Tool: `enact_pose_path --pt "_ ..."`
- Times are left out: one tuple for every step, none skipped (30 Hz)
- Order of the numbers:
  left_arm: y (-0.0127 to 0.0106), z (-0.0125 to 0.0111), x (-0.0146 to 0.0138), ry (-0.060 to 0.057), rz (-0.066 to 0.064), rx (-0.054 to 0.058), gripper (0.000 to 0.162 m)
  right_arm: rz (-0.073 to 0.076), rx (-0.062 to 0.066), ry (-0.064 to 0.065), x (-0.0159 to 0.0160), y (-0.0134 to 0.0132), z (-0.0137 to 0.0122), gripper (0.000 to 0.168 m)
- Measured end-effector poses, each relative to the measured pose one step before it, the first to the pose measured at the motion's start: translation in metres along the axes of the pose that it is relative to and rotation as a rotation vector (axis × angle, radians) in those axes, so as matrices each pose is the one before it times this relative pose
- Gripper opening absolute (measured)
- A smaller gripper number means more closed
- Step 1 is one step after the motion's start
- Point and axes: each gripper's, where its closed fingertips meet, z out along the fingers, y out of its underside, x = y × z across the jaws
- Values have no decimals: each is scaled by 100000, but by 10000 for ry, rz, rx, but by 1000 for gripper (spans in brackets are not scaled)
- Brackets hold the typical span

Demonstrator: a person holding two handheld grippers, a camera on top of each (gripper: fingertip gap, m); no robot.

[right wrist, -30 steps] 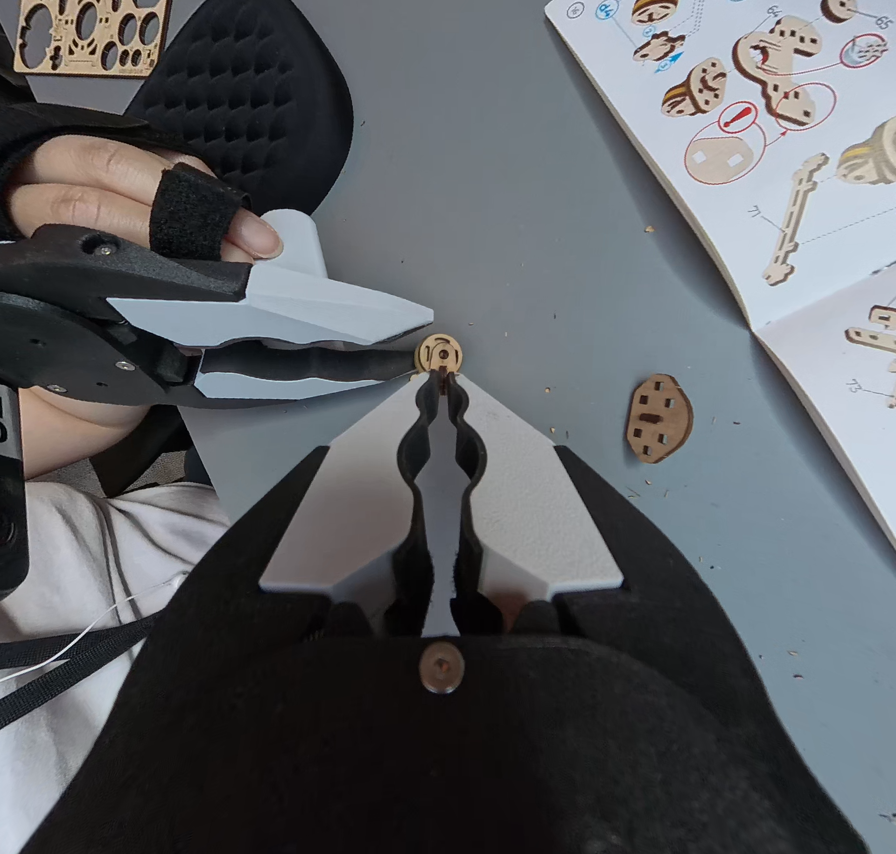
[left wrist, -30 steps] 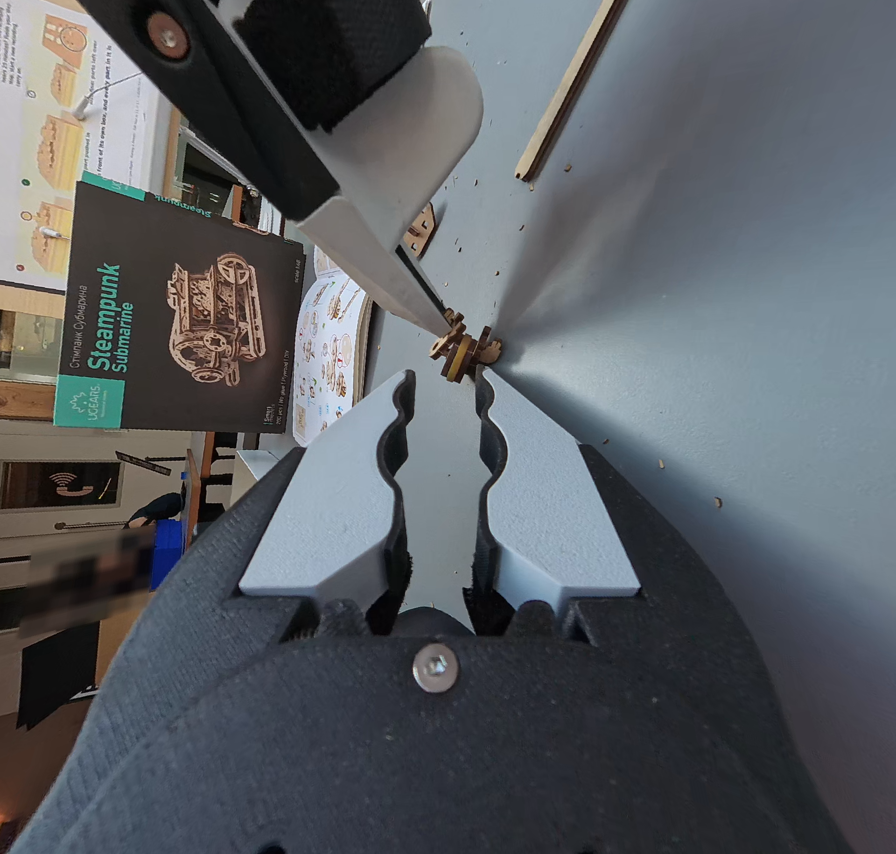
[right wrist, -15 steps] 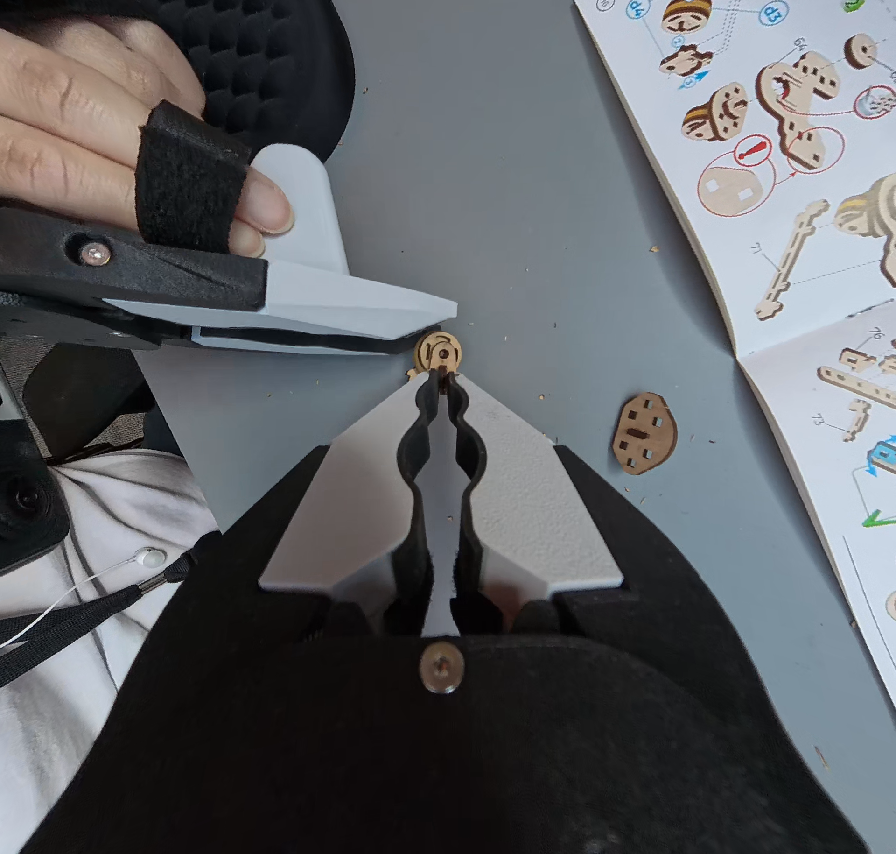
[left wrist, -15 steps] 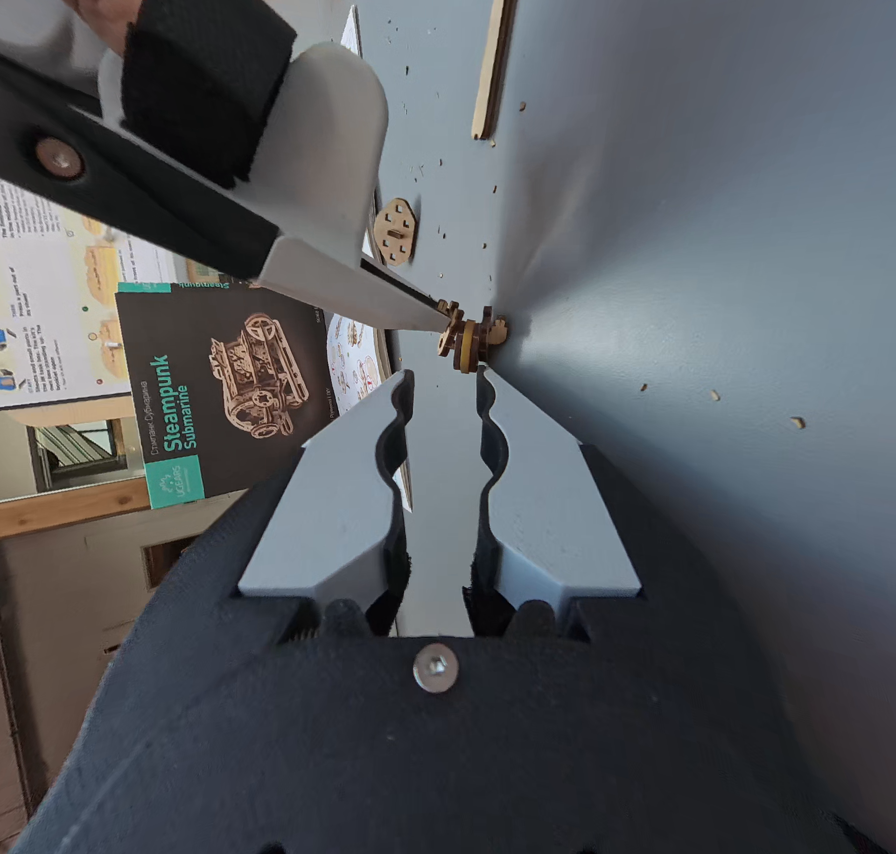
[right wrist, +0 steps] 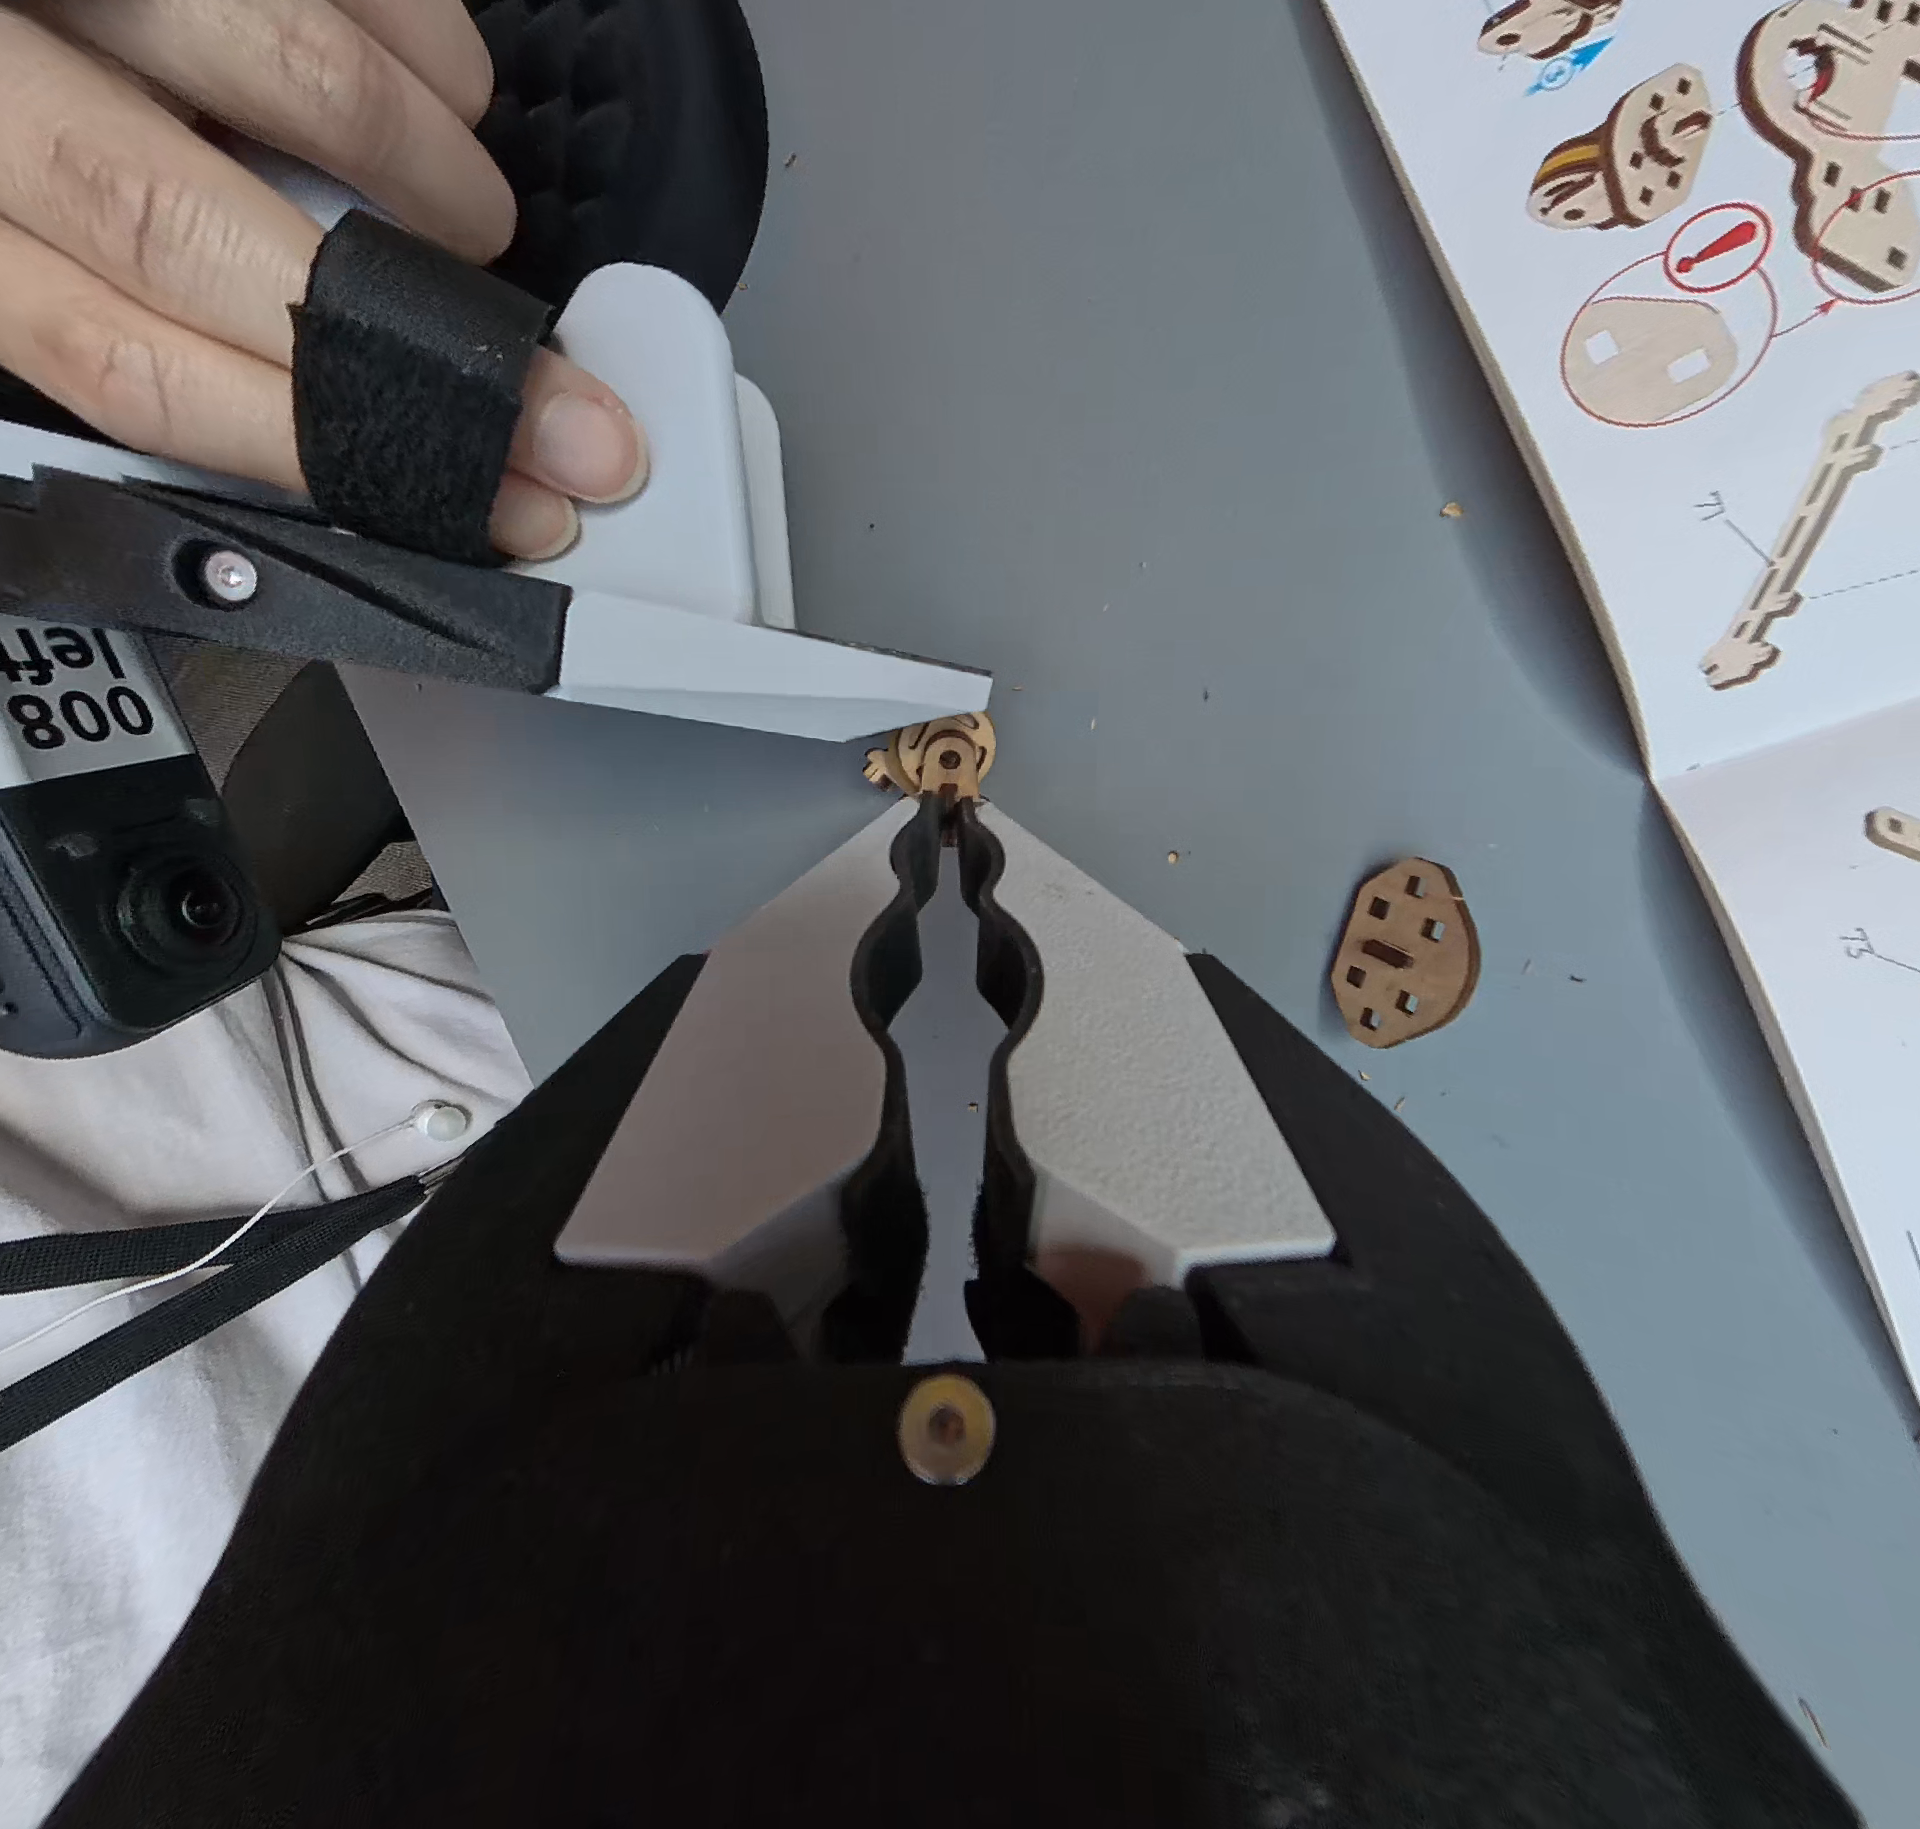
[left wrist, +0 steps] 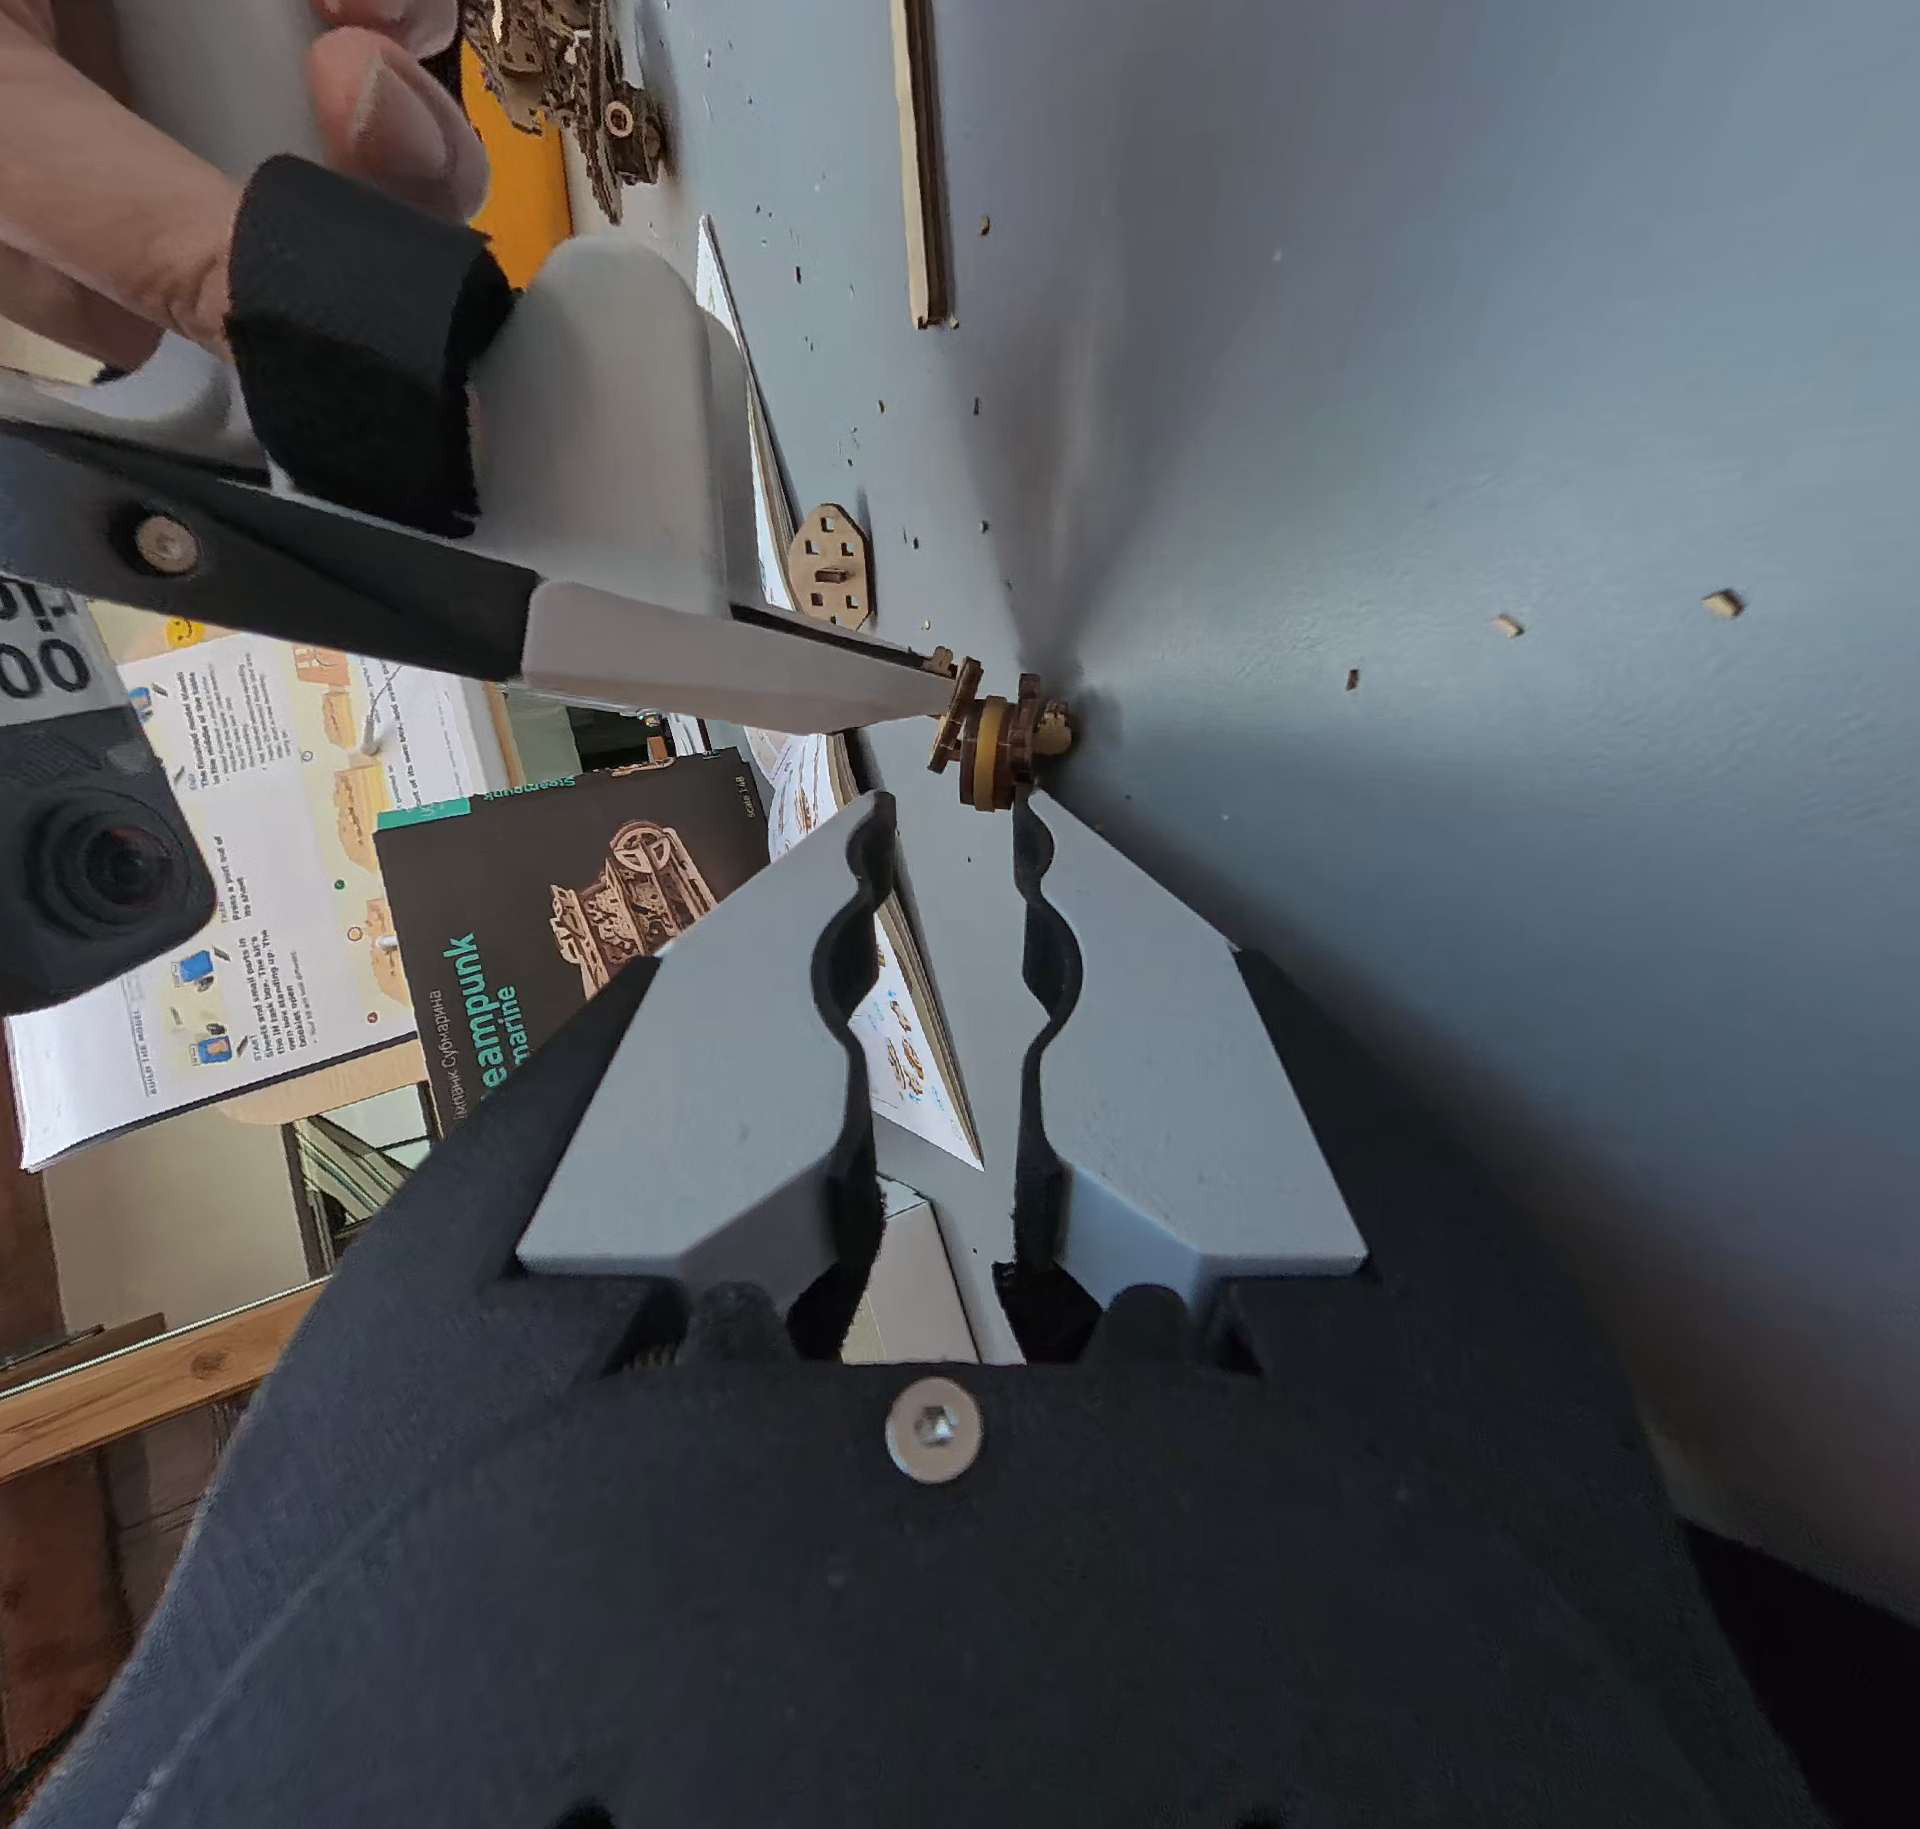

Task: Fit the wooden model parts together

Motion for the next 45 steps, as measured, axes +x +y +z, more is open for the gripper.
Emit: enact_pose_path --pt "-35 22 20 -48 154 49 20 164 -143 -299 -51 26 -5 2" --pt "-60 13 40 -36 135 73 19 180 -202 -378 -92 60 3 2" --pt "-75 4 52 -26 137 89 18 225 -220 -421 -114 62 -26 2" --pt "-75 18 12 -60 150 92 17 261 -225 -450 -142 51 -39 2" --pt "-42 45 28 -58 121 74 15 215 -239 -392 -55 42 -47 2" --pt "-26 62 7 -49 43 67 14 166 -213 -293 65 64 -39 2" --pt "-2 48 -21 -43 -22 58 14 167 -166 -254 71 -33 -73 2" --pt "44 26 -40 -37 -42 40 15 169 -110 -174 82 -131 -99 2" --pt "83 37 -48 -29 -56 25 15 132 -82 -96 47 -132 -90 2" --pt "46 25 -16 9 -113 33 15 37 -173 -43 -24 12 -9 1" --pt "-30 34 -7 34 -162 35 15 -48 -262 38 -42 125 65 1" --pt "-28 29 24 74 -175 25 15 -79 -309 154 10 206 104 2" --pt "-30 25 40 94 -170 33 14 -102 -330 288 141 215 104 1" --pt "-32 18 25 87 -177 32 14 -149 -268 220 -20 119 93 2" --pt "-22 18 37 87 -167 22 13 -134 -263 241 13 84 19 2" --pt "-21 18 1 30 -117 31 13 -150 -239 267 64 35 -23 2" --pt "-32 12 -3 -19 -58 41 13 -211 -243 256 53 37 -42 2" --pt "-22 16 -11 -60 11 37 12 -240 -232 271 95 23 -30 2" --pt "-24 12 0 -83 60 30 12 -236 -242 211 37 40 -11 2" --pt "-26 3 32 -77 77 23 10 -299 -236 184 4 34 2 2" --pt "-31 -21 -15 -108 94 16 11 -341 -211 220 70 41 24 2" --pt "-24 -11 -22 -109 94 22 11 -146 -177 164 58 42 57 2" --pt "-21 -25 10 -80 69 27 10 28 -151 30 -77 12 75 2" --pt "-18 -22 -18 -85 94 21 11 -2 -113 -13 -106 9 94 2" --pt "-28 -27 -21 -80 121 11 11 -55 19 -20 -76 -119 97 2" --pt "-9 -18 14 -45 68 -1 10 27 -57 -43 0 58 99 2" --pt "5 -17 3 -33 -3 -9 10 86 9 -101 -8 22 90 2" --pt "4 -23 -22 -48 -11 -19 11 107 60 -145 -30 -10 52 2" --pt "10 -41 -33 -93 61 -18 11 61 118 -152 -45 -27 20 2" --pt "16 -57 -34 -128 105 -26 11 49 156 -144 -43 -54 17 2" --pt "26 -52 9 -122 107 -34 10 70 156 -131 -30 -49 17 2" --pt "41 -76 -10 -111 62 -31 10 57 154 -116 -57 -69 21 2" --pt "67 -78 -24 -41 -62 -19 11 34 144 -85 -82 -94 3 2" --pt "56 -76 -11 -33 -15 -5 12 -2 93 -35 -51 -94 -4 2" --pt "20 -65 -76 -76 58 -12 14 -39 26 -3 -73 -60 -5 2" --pt "7 -49 -88 -65 55 -21 16 -76 -34 36 -48 -32 1 2" --pt "10 -11 -53 -38 26 -23 17 -63 -62 63 -10 -22 -12 2" --pt "19 -6 41 31 -15 -17 14 -32 -55 40 -36 -58 -23 2" --pt "34 -7 181 119 -52 -12 12 -5 -34 22 -45 -68 -31 2" --pt "34 -20 242 159 -50 -6 9 39 -1 2 -55 -80 -27 2" --pt "41 -30 71 41 -9 -13 7 133 25 -10 -16 -81 -34 2" --pt "41 -20 -1 0 13 -39 7 249 50 -62 -36 -56 -16 2" --pt "31 -12 6 4 4 -45 7 318 58 -123 -90 -71 -15 2" --pt "34 -11 14 3 -6 -38 7 327 67 -122 -61 -64 -10 2" --pt "12 -30 20 6 -8 -18 7 313 77 -141 -89 -54 -13 2"
